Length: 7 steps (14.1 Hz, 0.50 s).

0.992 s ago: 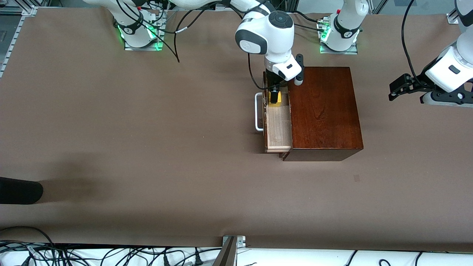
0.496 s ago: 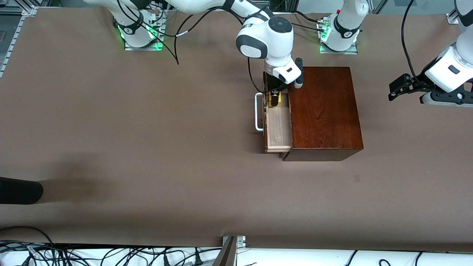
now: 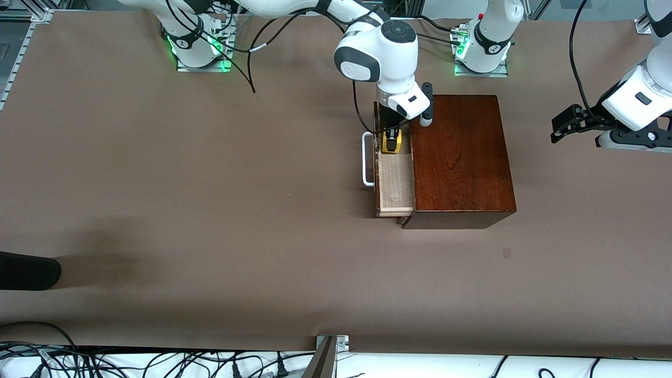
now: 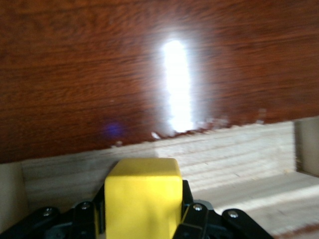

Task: Open drawer, take yellow block, close drawer
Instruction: 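Lift the yellow cube out of the drawer with the right gripper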

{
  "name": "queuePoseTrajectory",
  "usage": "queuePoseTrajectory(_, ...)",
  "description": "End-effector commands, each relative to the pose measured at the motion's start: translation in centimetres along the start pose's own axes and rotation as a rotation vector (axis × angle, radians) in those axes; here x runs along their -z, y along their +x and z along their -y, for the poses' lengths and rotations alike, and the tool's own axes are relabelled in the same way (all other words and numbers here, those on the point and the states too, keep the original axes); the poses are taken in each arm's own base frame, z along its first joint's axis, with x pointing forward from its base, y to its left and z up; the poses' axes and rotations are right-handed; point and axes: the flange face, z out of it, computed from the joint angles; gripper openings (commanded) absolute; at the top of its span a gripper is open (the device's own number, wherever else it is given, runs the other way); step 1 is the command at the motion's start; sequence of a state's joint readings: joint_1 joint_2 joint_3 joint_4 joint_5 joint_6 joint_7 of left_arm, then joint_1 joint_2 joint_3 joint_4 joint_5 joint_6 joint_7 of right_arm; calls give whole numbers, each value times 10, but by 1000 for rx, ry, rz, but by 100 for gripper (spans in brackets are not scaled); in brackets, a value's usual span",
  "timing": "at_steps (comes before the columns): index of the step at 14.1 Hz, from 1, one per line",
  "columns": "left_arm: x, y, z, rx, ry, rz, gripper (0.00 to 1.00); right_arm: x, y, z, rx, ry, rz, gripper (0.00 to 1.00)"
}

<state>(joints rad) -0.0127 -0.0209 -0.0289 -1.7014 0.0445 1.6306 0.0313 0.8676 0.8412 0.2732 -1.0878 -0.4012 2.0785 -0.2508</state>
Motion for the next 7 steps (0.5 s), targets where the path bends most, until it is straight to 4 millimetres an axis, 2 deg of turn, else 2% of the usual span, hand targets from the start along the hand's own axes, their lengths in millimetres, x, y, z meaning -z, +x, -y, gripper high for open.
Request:
queuePoseTrajectory(1, 7, 2, -1, -22, -20, 3, 100, 55, 3, -13, -48, 24, -8, 0)
queuePoseTrajectory(3, 7, 1, -1, -25, -19, 5, 100, 98, -8, -34, -90, 23, -19, 0)
queuePoseTrajectory(6, 15, -3, -1, -127, -23, 25, 100, 144, -45, -91, -214, 50, -36, 0)
queuePoseTrajectory(7, 17, -4, -2, -168, -24, 33, 100, 152, -61, -112, -265, 52, -34, 0)
